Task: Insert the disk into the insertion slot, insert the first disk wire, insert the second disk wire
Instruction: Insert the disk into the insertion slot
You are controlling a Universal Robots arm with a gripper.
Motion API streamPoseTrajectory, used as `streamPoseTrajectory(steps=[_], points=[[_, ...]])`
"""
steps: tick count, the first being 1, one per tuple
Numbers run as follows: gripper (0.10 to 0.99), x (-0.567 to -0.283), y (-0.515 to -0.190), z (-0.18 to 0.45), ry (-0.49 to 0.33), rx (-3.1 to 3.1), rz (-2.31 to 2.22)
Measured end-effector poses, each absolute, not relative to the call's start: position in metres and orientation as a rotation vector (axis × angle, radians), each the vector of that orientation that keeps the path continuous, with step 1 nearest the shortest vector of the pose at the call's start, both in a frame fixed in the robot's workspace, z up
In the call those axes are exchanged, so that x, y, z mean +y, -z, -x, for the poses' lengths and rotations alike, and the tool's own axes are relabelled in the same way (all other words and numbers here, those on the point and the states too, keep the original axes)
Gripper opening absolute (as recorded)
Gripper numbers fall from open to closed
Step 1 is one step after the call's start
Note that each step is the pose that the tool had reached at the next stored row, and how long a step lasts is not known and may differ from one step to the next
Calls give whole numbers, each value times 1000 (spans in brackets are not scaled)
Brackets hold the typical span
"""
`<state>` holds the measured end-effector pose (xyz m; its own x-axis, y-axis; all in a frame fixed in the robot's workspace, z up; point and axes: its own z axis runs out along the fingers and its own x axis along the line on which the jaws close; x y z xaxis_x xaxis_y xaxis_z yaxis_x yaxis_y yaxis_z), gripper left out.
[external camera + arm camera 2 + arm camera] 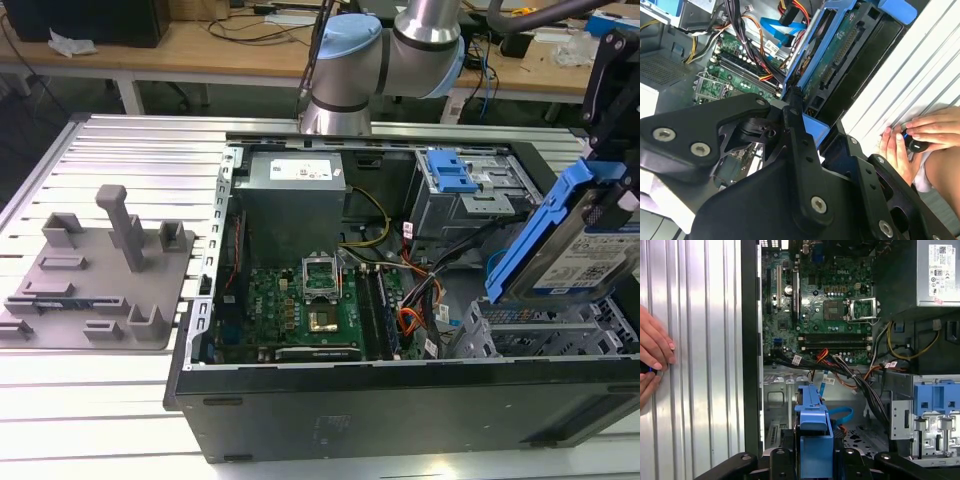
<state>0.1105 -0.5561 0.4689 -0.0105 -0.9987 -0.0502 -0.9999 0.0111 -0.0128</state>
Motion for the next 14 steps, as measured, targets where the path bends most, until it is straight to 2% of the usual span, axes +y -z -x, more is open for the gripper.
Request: streamPoseTrajectory(steps=[14], points=[[365,-556,-463,-111,-41,2193,2186]])
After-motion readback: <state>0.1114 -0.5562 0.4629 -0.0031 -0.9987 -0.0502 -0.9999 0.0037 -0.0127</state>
